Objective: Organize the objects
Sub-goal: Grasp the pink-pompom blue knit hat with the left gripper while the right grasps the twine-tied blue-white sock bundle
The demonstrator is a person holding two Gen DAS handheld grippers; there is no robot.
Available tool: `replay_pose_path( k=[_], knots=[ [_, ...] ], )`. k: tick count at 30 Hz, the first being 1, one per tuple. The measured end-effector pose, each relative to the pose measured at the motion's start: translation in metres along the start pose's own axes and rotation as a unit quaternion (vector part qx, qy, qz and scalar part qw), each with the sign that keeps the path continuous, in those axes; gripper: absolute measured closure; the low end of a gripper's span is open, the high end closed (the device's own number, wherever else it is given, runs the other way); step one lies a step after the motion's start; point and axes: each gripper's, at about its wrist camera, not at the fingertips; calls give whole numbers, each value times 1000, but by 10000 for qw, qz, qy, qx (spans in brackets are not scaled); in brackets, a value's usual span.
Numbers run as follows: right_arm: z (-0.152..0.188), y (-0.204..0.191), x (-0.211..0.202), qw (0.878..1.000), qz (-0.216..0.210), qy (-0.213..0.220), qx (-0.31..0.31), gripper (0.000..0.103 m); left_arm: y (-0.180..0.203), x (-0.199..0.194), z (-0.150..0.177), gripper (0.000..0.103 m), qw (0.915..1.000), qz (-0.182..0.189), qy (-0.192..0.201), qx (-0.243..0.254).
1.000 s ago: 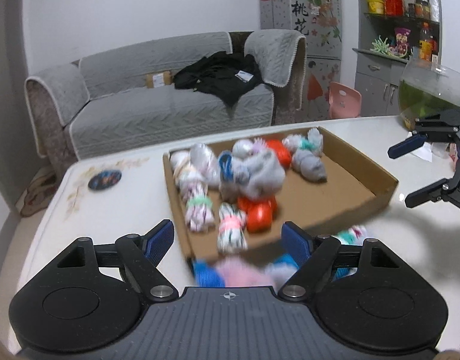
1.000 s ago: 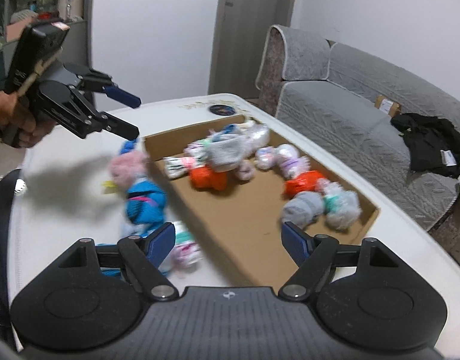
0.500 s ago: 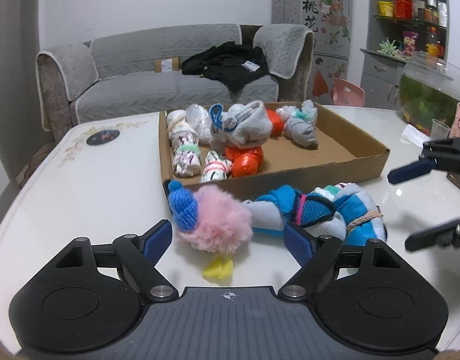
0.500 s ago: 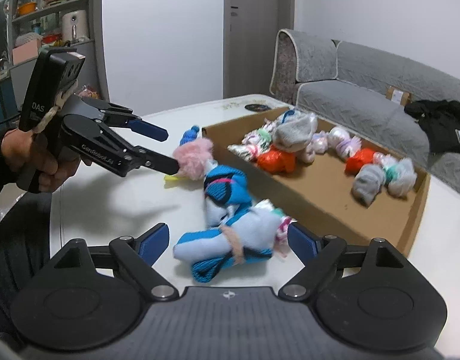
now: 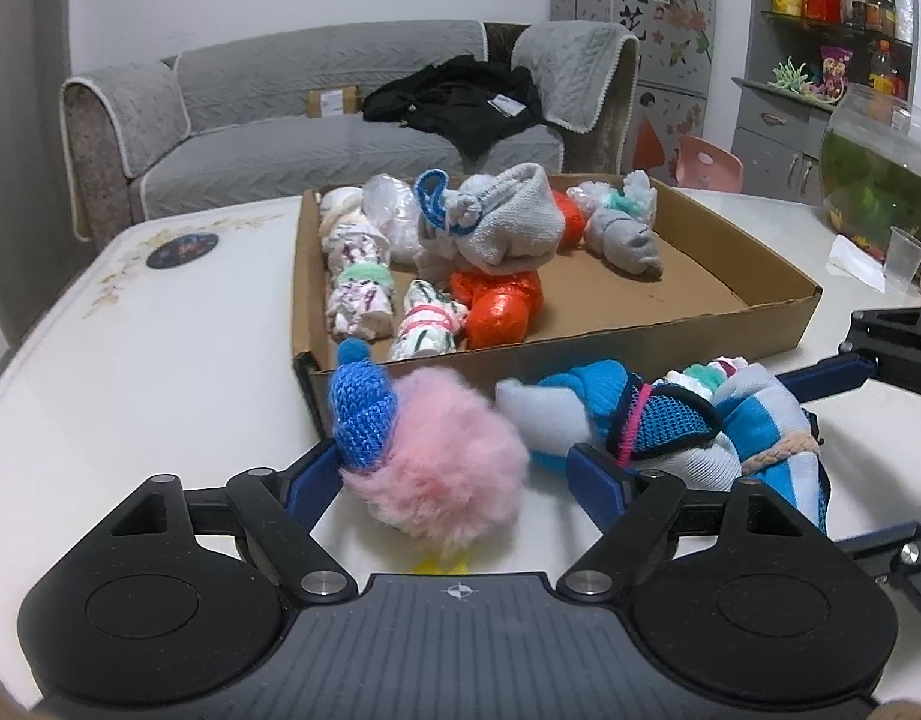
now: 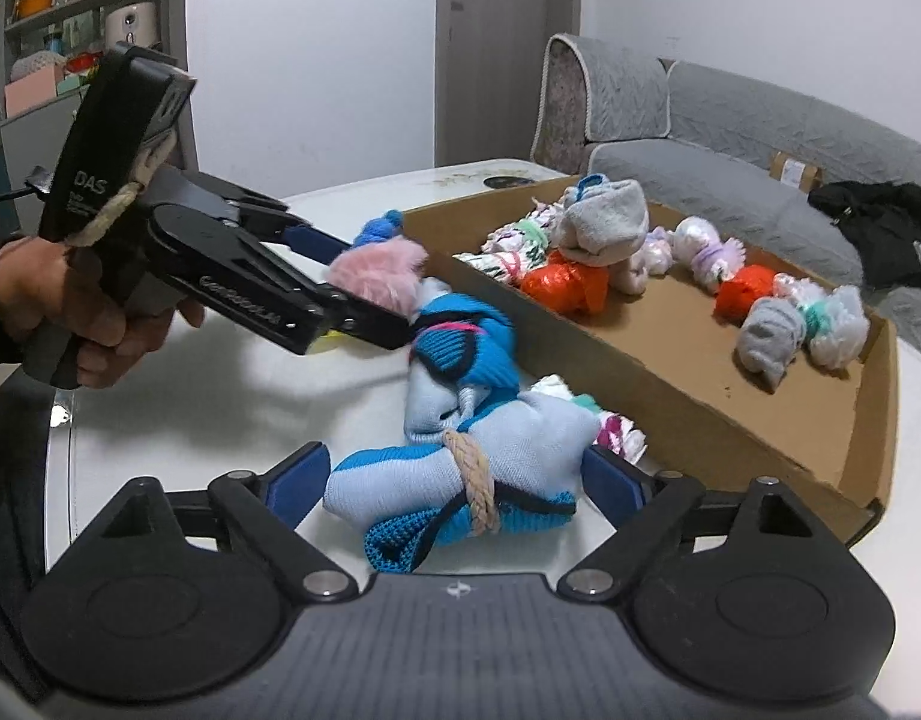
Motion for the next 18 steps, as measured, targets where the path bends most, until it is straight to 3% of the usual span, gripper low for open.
replay_pose_path(
  k=[1, 4, 11, 18],
  knots=[
    [0, 0, -2, 10000, -14, 16, 31, 17, 0, 1, 0, 25, 10000, 70, -31, -23],
    [2, 1, -9, 9999, -40, 50, 150, 22, 2, 1, 2, 49, 9995, 310, -94, -58],
    [8, 4, -34, 9993, -81, 105, 362, 27, 8, -15, 6, 52, 9985, 533, -130, 62],
    [11, 10, -33, 9989, -46, 93, 457, 21, 10, -14, 12, 46, 9986, 452, -222, 145]
  ],
)
Point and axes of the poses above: each gripper's, at about its wrist camera, not at the fingertips, and x roughly the way its jaws point, y to its right, z to its underside, and after that the axes turned 14 degrees about y, right-handed
